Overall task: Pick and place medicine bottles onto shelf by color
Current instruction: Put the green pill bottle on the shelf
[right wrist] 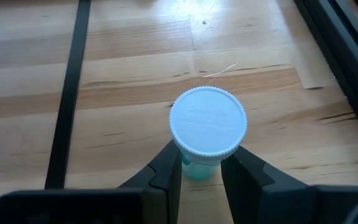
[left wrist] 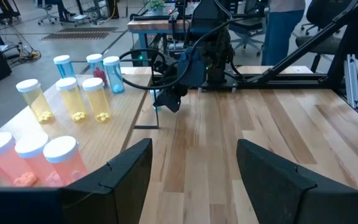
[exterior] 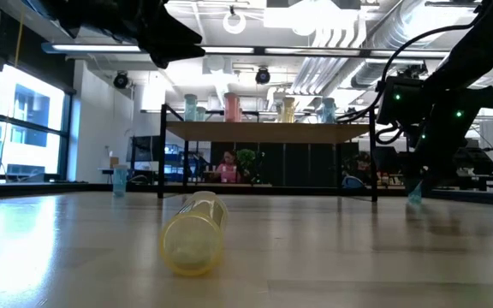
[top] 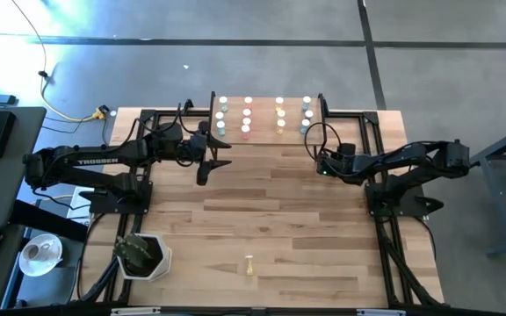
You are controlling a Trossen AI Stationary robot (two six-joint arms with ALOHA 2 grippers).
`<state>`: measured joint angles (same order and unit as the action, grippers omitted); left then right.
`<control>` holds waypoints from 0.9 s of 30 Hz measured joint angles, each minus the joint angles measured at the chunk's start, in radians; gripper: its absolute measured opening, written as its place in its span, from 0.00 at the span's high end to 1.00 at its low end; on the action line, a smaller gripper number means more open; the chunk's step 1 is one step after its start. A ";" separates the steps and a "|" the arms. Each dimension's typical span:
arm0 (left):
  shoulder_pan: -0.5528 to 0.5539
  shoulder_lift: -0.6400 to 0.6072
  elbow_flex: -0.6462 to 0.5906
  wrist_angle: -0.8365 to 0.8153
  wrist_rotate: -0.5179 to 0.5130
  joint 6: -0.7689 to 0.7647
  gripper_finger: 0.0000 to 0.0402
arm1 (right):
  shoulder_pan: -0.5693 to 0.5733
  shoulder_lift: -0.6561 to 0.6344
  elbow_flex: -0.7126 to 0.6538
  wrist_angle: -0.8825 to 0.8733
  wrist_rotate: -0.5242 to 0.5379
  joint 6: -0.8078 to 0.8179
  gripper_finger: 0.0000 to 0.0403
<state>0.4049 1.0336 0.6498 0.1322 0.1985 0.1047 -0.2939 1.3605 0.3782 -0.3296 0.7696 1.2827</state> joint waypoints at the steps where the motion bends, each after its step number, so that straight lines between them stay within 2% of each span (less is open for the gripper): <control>1: 0.000 0.000 0.000 0.000 0.000 0.000 0.44 | 0.000 0.000 0.000 -0.002 0.000 0.000 0.79; 16: 0.000 0.000 0.000 0.000 0.000 0.000 0.44 | 0.034 -0.012 0.000 -0.002 -0.019 0.021 0.79; 27: 0.000 0.000 0.000 0.000 0.000 0.002 0.44 | 0.110 -0.167 0.000 -0.135 -0.051 0.083 0.79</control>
<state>0.4049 1.0336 0.6498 0.1322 0.1986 0.1070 -0.1841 1.1931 0.3782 -0.4648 0.7183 1.3654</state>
